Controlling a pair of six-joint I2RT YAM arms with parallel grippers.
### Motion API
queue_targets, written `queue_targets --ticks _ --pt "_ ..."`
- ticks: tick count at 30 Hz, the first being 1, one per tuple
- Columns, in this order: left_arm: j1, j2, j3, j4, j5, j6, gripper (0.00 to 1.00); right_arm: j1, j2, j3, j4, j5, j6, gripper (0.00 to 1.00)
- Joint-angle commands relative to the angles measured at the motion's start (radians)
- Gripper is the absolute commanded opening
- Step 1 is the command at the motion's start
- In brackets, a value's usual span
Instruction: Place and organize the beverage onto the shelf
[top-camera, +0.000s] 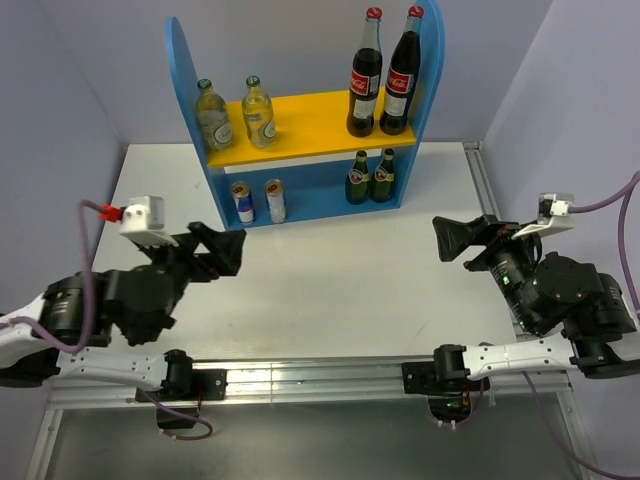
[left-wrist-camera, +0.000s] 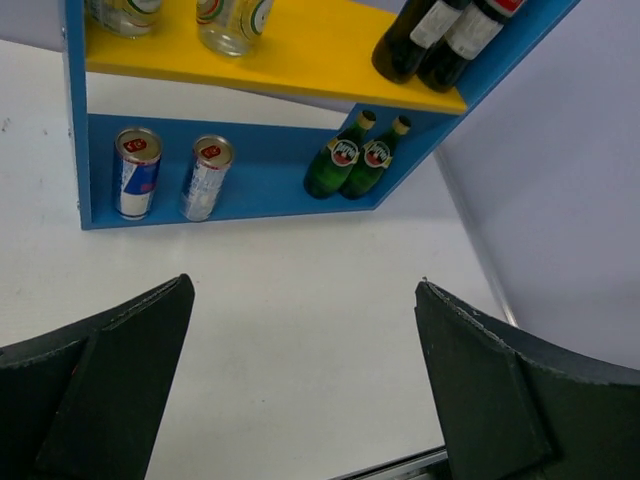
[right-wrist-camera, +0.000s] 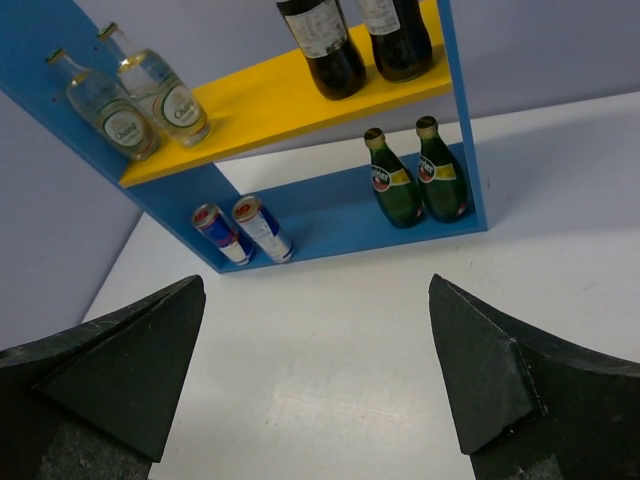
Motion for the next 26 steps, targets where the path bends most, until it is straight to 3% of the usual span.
queue_targets --ticks 1,26 --pt "-0.006 -0.063 -0.027 0.137 -0.029 0.117 0.99 0.008 -0.015 -0.009 0.048 0.045 -0.066 1.0" --pt "-0.006 -0.021 -0.026 0.169 -0.091 0.171 0.99 0.008 -0.035 -0.06 0.16 0.077 -0.17 1.0"
